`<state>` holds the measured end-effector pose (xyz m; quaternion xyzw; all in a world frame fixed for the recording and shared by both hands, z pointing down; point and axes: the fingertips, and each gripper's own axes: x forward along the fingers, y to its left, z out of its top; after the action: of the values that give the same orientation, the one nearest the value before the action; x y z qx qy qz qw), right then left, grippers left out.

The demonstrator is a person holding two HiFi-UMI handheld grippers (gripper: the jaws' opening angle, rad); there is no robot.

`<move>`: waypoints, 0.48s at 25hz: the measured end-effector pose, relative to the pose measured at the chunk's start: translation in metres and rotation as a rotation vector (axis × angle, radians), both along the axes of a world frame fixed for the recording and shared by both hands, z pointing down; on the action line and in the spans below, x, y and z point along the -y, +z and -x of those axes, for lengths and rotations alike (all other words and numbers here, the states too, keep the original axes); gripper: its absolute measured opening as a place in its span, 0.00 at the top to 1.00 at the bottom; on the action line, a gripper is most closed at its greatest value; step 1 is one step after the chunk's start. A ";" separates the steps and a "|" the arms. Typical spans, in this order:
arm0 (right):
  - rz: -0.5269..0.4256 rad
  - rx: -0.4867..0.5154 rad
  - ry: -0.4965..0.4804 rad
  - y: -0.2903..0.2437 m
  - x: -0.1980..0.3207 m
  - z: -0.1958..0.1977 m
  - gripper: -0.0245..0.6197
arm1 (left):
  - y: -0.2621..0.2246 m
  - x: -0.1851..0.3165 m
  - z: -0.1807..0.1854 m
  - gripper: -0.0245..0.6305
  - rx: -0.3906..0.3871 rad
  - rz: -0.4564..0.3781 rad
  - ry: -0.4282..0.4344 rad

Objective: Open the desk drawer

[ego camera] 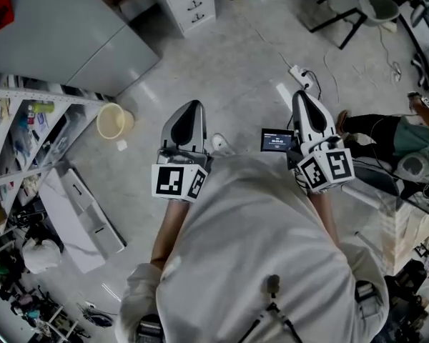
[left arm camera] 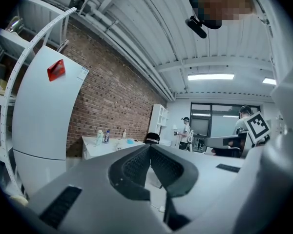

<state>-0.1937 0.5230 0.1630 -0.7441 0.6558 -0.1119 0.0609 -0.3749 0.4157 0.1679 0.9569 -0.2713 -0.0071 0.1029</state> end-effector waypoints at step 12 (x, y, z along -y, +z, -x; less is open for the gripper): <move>0.055 0.011 -0.022 0.018 0.090 -0.032 0.92 | 0.006 0.092 -0.033 0.95 0.008 0.018 -0.018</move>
<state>-0.1618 0.4334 0.1807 -0.7376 0.6603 -0.1347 0.0428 -0.3419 0.3238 0.1739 0.9535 -0.2805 -0.0016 0.1103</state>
